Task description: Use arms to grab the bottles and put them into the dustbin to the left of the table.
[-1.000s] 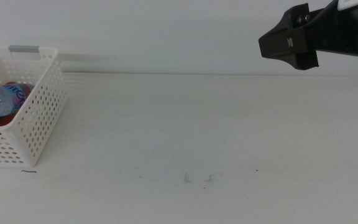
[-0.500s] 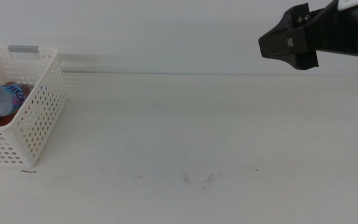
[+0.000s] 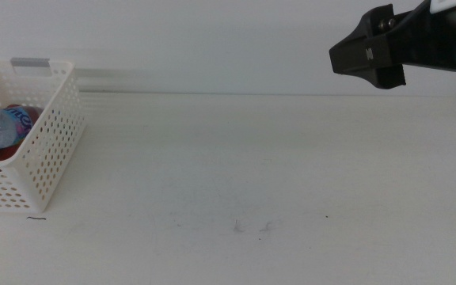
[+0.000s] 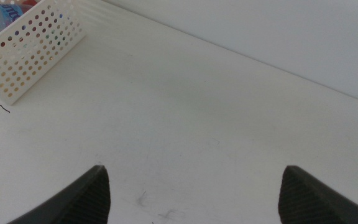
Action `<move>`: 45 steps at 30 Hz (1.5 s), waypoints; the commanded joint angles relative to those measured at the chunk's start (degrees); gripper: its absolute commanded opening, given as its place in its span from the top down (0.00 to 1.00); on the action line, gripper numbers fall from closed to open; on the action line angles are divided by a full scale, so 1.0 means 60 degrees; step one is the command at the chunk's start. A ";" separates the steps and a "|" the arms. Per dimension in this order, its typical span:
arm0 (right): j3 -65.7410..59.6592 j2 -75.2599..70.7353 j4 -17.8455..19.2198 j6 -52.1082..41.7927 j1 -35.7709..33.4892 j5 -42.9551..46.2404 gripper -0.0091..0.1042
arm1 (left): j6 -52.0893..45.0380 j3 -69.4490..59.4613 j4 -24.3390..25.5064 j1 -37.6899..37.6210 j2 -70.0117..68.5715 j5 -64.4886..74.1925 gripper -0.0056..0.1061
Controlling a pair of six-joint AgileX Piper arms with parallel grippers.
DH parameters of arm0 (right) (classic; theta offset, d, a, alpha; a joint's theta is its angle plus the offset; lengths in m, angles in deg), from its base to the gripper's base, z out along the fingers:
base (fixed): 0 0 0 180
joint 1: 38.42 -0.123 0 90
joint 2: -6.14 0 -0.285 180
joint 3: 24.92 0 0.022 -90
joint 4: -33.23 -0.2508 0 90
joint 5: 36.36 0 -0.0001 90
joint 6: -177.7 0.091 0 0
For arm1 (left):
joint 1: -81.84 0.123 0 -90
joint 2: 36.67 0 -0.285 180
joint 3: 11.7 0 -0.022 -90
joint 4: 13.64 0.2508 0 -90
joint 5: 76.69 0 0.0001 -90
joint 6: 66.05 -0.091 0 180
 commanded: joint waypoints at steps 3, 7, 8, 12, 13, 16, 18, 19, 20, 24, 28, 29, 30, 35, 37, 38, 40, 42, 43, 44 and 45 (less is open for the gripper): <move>-0.0412 -0.0345 0.0236 -0.0030 0.0050 0.0129 0.14 | 0.0133 -0.0033 0.0031 0.0028 -0.0042 0.0124 0.11; -0.2048 -0.1314 0.0855 -0.0030 0.0875 0.0741 0.14 | 0.0133 -0.0889 -0.0051 0.0199 -0.0243 -0.0388 0.11; -0.2603 -0.1728 0.0826 -0.0030 0.1204 0.1307 0.14 | 0.0133 -0.1273 -0.0146 0.0222 -0.0343 -0.0712 0.11; -0.4831 -0.3542 0.0646 -0.0030 0.2574 0.4085 0.14 | 0.0133 -0.3814 -0.0614 0.0453 -0.1255 -0.2307 0.11; -0.5268 -0.4009 0.0526 -0.0030 0.2853 0.4396 0.14 | 0.0133 -0.4391 -0.0513 0.0515 -0.1517 -0.2382 0.11; -0.6938 -0.5155 -0.0376 -0.0030 0.3893 0.4981 0.14 | 0.0133 -0.5630 -0.0230 0.0728 -0.2117 -0.2340 0.11; -0.8074 -0.5898 -0.0573 -0.0030 0.4494 0.5371 0.14 | 0.0133 -0.6119 -0.0260 0.0872 -0.2540 -0.2340 0.11; -0.8525 -0.6186 -0.0573 -0.0030 0.4709 0.5683 0.14 | 0.0133 -0.6301 -0.0278 0.0940 -0.2789 -0.2340 0.11; -0.9087 -0.6557 -0.0573 -0.0030 0.4956 0.6078 0.14 | 0.0133 -0.6433 -0.0307 0.1015 -0.2998 -0.2340 0.11; -1.1068 -0.8279 -0.0573 -0.0030 0.5636 0.7061 0.14 | 0.0133 -0.6877 -0.0566 0.1235 -0.3974 -0.2409 0.11; -1.2422 -0.9906 -0.0527 -0.0030 0.6073 0.6634 0.14 | 0.0133 -0.7467 -0.0770 0.1605 -0.4745 -0.2464 0.11; -1.2718 -1.0306 -0.0457 -0.0030 0.6128 0.6590 0.14 | 0.0133 -0.7609 -0.0770 0.1696 -0.4886 -0.2543 0.11; -1.2994 -1.0689 -0.0404 -0.0030 0.6148 0.6542 0.14 | 0.0133 -0.7772 -0.0770 0.1806 -0.4908 -0.2579 0.11; -1.3375 -1.1558 -0.0372 -0.0030 0.6173 0.5845 0.14 | 0.0133 -0.8323 -0.1248 0.2186 -0.4908 -0.3270 0.11; -1.3375 -1.1558 -0.0393 -0.0030 0.6173 0.5998 0.14 | 0.0133 -0.8323 -0.1323 0.2287 -0.4908 -0.3187 0.11; -1.3375 -1.1558 -0.0393 -0.0030 0.6173 0.6090 0.14 | 0.0133 -0.8323 -0.1323 0.2282 -0.4908 -0.3152 0.11; -1.3375 -1.1558 -0.0393 -0.0030 0.6173 0.6128 0.14 | 0.0133 -0.8323 -0.1323 0.2282 -0.4908 -0.3212 0.11; -1.3375 -1.1558 -0.0393 -0.0030 0.6173 0.6128 0.14 | 0.0156 -0.8323 -0.1323 0.2282 -0.4908 -0.3354 0.11; -1.3375 -1.1558 -0.0393 -0.0030 0.6173 0.6128 0.14 | 0.0156 -0.8323 -0.1323 0.2282 -0.4908 -0.3505 0.11; -1.3375 -1.1558 -0.0423 -0.0030 0.6173 0.6128 0.14 | 0.0156 -0.8323 -0.1323 0.2282 -0.4908 -0.3575 0.11; -1.3375 -1.1558 -0.0423 -0.0030 0.6173 0.6128 0.14 | 0.0156 -0.8323 -0.1323 0.2282 -0.4908 -0.3668 0.11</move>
